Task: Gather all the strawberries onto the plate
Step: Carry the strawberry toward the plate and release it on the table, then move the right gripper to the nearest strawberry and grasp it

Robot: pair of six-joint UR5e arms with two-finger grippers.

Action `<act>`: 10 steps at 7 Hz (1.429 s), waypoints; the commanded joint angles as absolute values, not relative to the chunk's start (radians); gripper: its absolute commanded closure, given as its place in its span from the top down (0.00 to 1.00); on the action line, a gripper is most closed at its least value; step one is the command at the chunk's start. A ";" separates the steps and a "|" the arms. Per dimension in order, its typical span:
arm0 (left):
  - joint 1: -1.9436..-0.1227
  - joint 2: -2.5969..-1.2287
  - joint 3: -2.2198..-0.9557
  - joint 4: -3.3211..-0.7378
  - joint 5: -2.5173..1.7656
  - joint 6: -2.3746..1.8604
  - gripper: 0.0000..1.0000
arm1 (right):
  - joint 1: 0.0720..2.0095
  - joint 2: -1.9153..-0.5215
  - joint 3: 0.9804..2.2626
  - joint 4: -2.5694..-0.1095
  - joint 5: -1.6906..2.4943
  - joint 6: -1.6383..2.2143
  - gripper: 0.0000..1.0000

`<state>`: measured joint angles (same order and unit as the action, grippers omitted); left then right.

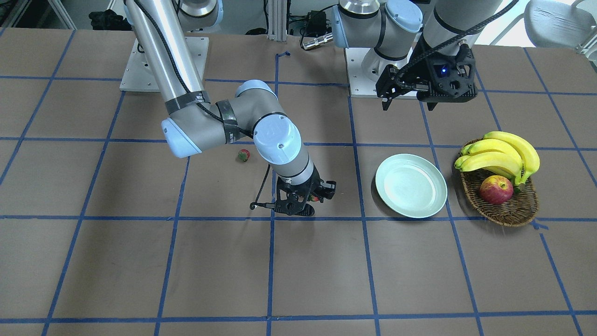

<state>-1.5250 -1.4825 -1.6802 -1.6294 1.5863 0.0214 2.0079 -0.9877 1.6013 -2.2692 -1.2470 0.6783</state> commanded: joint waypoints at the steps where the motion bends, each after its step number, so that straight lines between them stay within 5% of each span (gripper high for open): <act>1: -1.523 -1.486 -1.680 -1.625 1.586 0.021 1.00 | 2.022 -0.948 1.580 -2.266 -1.268 0.687 0.39; 2: -1.525 -1.483 -1.680 -1.628 1.588 0.020 1.00 | 2.022 -0.948 1.591 -2.263 -1.267 0.687 0.54; 4: -1.522 -1.497 -1.680 -1.621 1.585 0.021 1.00 | 2.022 -0.948 1.592 -2.261 -1.270 0.687 1.00; 7: -1.522 -1.502 -1.681 -1.612 1.585 0.020 1.00 | 2.002 -1.033 1.575 -2.188 -1.339 0.652 1.00; 10: -1.522 -1.502 -1.684 -1.614 1.586 0.020 1.00 | 1.956 -1.208 1.696 -1.916 -1.488 0.515 1.00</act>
